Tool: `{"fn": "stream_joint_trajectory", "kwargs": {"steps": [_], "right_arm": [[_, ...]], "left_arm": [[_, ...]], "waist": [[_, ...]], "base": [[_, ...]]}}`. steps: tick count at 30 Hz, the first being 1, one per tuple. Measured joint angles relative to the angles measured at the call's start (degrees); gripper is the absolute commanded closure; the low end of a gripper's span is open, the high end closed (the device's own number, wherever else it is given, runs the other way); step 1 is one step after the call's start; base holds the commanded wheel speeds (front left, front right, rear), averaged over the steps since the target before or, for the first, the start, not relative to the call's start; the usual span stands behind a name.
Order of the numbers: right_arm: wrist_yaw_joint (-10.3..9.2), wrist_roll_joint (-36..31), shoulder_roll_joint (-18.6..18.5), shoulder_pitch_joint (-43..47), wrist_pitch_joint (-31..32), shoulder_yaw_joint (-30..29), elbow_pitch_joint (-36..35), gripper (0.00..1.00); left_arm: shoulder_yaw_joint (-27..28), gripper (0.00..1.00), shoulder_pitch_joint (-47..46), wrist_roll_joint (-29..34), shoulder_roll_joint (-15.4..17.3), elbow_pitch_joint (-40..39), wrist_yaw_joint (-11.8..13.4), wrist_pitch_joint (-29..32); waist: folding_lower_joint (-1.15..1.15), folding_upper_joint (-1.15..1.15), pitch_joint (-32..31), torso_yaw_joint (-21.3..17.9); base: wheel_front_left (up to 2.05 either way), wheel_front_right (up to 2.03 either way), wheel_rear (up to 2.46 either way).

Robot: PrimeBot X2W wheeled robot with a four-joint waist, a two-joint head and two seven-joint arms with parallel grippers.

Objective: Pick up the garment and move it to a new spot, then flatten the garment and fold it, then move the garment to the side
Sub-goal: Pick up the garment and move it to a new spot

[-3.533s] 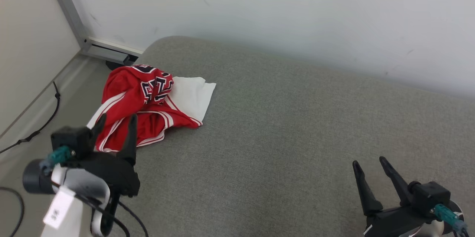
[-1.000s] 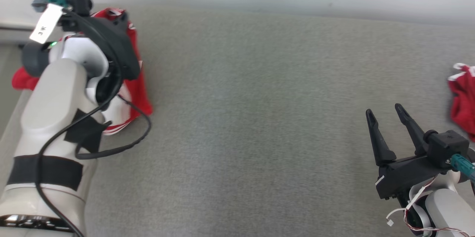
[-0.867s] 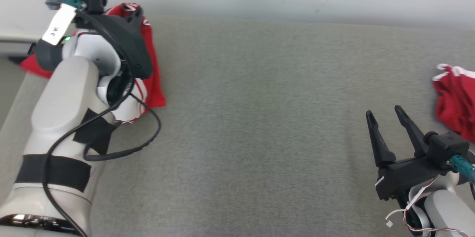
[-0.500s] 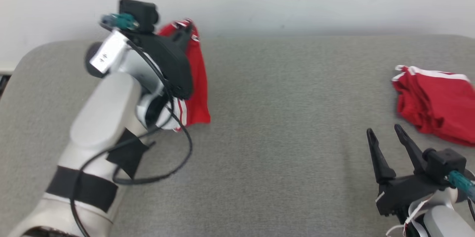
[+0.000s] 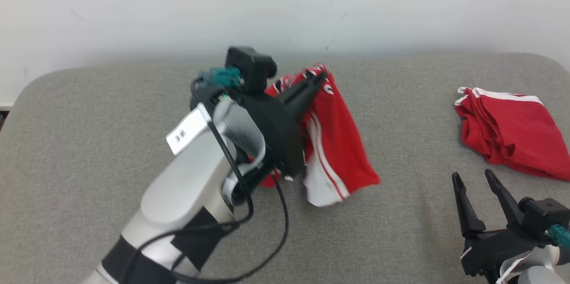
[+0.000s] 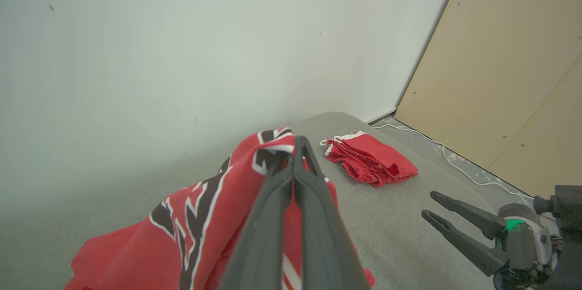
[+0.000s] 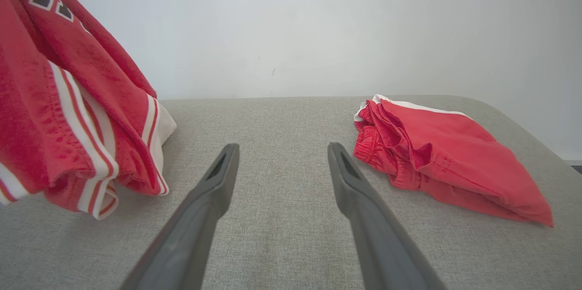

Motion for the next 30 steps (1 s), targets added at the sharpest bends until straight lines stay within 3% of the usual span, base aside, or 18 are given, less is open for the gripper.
{"fn": "stream_joint_trajectory", "kwargs": {"steps": [6,9,13,19,30], "right_arm": [[-0.01,0.0,0.2,0.4,-0.4,0.0,-0.7,0.0],[0.0,0.0,0.5,0.3,-0.4,0.1,-1.0,0.0],[0.03,0.0,0.8,0.3,-0.4,0.7,-1.0,0.0],[0.18,0.0,1.4,-1.2,-0.5,1.7,-0.7,0.0],[0.6,0.0,1.6,-1.7,-0.5,1.6,0.1,0.0]], "left_arm": [[-2.7,1.0,5.0,-1.3,0.0,-4.0,0.0,-0.4],[-6.3,1.0,8.8,-5.1,0.6,-7.3,0.2,-1.3],[-10.1,1.0,11.7,-7.2,0.3,-8.0,2.8,-2.5],[-14.0,1.0,14.8,-7.6,0.4,-2.4,6.8,-3.7],[-15.7,1.0,15.7,-8.2,0.5,4.8,9.0,-4.5]], "waist": [[0.0,0.0,0.4,1.0],[0.0,0.0,0.6,1.3],[0.0,0.0,1.0,1.3],[0.01,0.0,1.5,0.8],[0.01,0.0,2.6,0.2]], "base": [[0.0,0.0,0.0],[0.0,0.0,0.0],[0.0,0.0,0.0],[0.0,0.0,0.0],[0.0,0.0,0.0]]}}
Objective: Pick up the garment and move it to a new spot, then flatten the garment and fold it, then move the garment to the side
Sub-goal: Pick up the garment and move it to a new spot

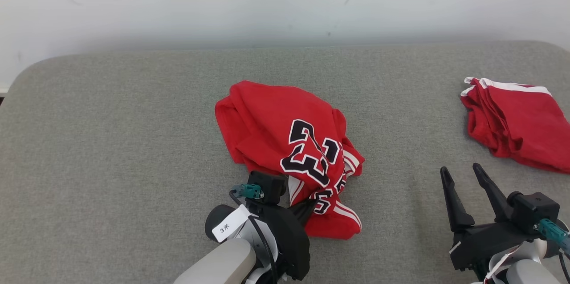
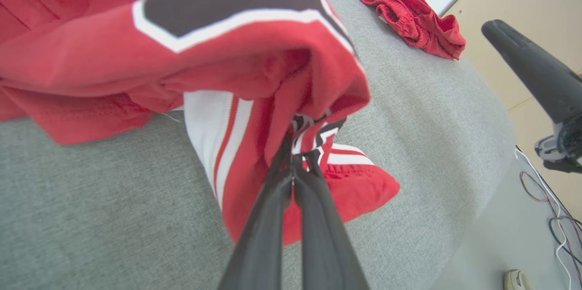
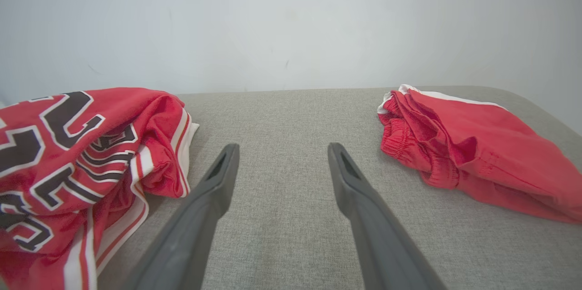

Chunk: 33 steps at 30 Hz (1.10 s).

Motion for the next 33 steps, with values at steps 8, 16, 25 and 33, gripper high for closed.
{"fn": "stream_joint_trajectory", "kwargs": {"steps": [8,16,25,33], "right_arm": [[0.32,0.0,0.4,0.0,-0.4,-0.1,1.7,0.0],[0.7,0.0,1.2,1.1,-0.4,0.3,2.6,0.0],[0.99,0.5,1.7,2.7,-0.5,0.3,3.5,0.0],[1.0,0.6,1.7,5.1,-0.5,-0.2,3.3,0.0]], "left_arm": [[-1.2,0.0,-1.1,-0.5,-0.1,-1.4,1.4,-4.3],[0.2,0.0,-1.9,4.7,0.4,-1.4,4.1,-10.8],[3.3,0.0,4.3,5.7,5.1,-4.9,5.2,-15.8],[8.0,0.0,8.9,9.0,8.3,-6.6,5.3,-16.9]], "waist": [[0.0,0.0,-1.1,1.1],[0.0,0.0,-3.5,1.7],[0.0,0.0,-6.2,2.2],[0.0,0.01,-7.3,3.2]], "base": [[0.0,0.0,0.0],[0.0,0.0,0.0],[0.0,0.0,0.0],[0.0,0.0,0.0]]}}
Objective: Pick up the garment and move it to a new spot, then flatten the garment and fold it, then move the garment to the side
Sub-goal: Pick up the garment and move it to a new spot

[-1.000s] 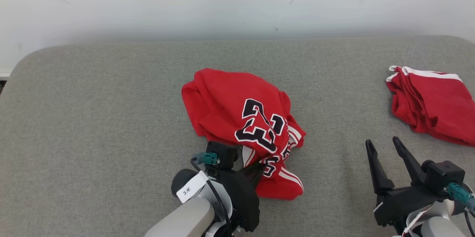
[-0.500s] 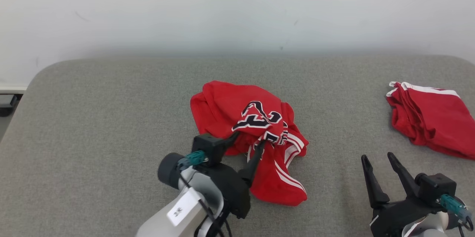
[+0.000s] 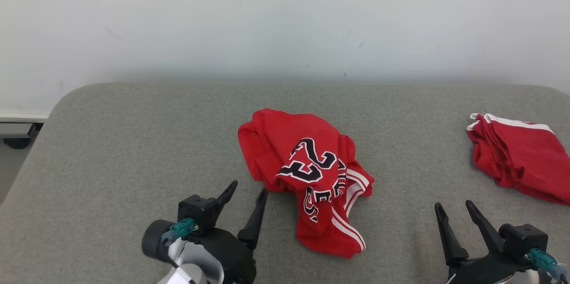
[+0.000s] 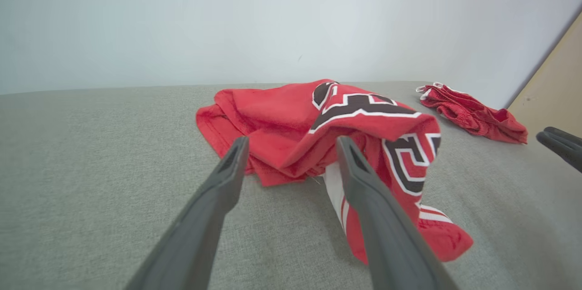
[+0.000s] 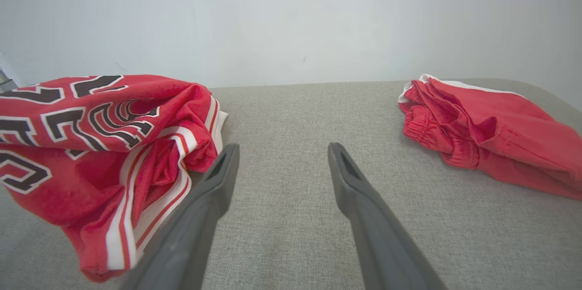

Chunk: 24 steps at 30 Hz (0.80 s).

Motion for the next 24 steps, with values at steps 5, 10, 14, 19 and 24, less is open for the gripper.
{"fn": "stream_joint_trajectory", "kwargs": {"steps": [5,10,14,19,24], "right_arm": [[0.58,0.5,0.1,0.6,0.0,0.1,-0.6,0.0],[1.07,0.6,1.1,0.6,0.0,0.7,-1.3,0.0],[1.81,1.4,1.4,0.7,0.0,1.3,-1.4,0.0],[2.6,1.5,2.1,0.7,0.2,2.4,-1.4,0.0],[3.61,2.3,2.7,0.7,1.7,3.8,-1.1,0.0]], "left_arm": [[6.2,0.0,3.5,4.0,0.1,-0.4,0.0,-1.0],[13.3,0.0,8.6,7.7,-0.4,-2.4,0.0,-1.1],[19.0,0.0,12.5,11.1,-1.3,-4.7,0.0,-1.1],[24.0,0.0,16.8,14.6,-2.0,-7.7,0.0,-1.1],[29.3,0.0,20.8,18.5,-3.5,-11.5,0.0,-1.2]], "waist": [[0.0,0.0,-0.5,1.0],[0.0,0.0,-0.8,1.6],[0.0,-0.01,-0.8,2.1],[0.0,0.0,-0.5,2.3],[0.0,0.0,-0.2,2.6]], "base": [[0.0,0.0,0.0],[0.0,0.0,0.0],[0.0,0.0,0.0],[0.0,0.0,0.0],[0.0,0.0,0.0]]}}
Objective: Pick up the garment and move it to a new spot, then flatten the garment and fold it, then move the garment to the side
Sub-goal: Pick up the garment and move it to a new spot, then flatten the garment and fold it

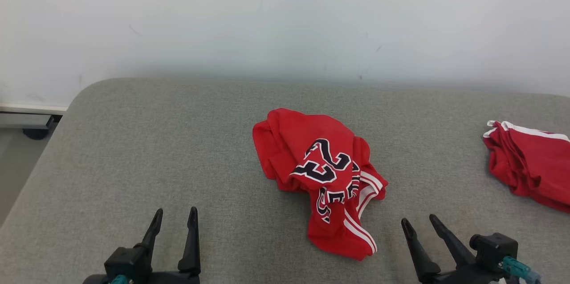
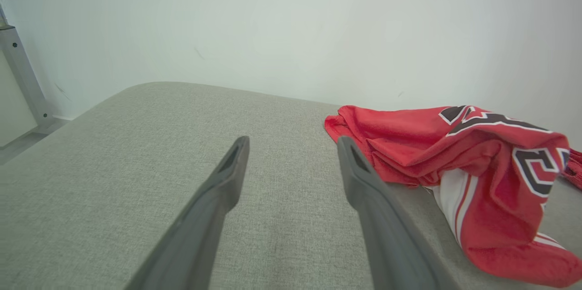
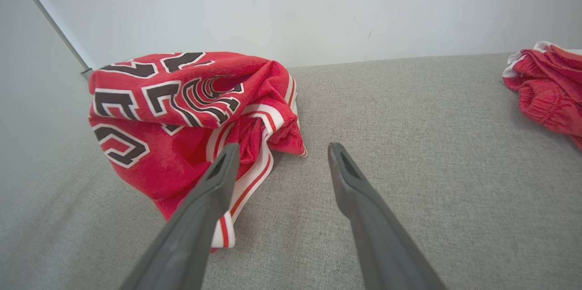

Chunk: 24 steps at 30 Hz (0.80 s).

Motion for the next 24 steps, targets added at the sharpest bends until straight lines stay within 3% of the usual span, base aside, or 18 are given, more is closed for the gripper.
{"fn": "stream_joint_trajectory", "kwargs": {"steps": [10,24], "right_arm": [[1.71,1.2,0.1,0.2,6.6,3.7,0.8,0.0],[2.5,2.8,0.0,-6.2,19.3,7.9,5.2,0.0]], "left_arm": [[4.1,0.0,2.5,5.1,-1.9,-5.6,0.0,0.0],[3.0,0.0,2.8,9.4,-2.6,-5.4,0.0,1.3]], "waist": [[0.0,0.0,0.7,1.1],[0.0,0.0,1.0,2.9]], "base": [[0.0,0.0,0.0],[0.0,0.0,0.0]]}}
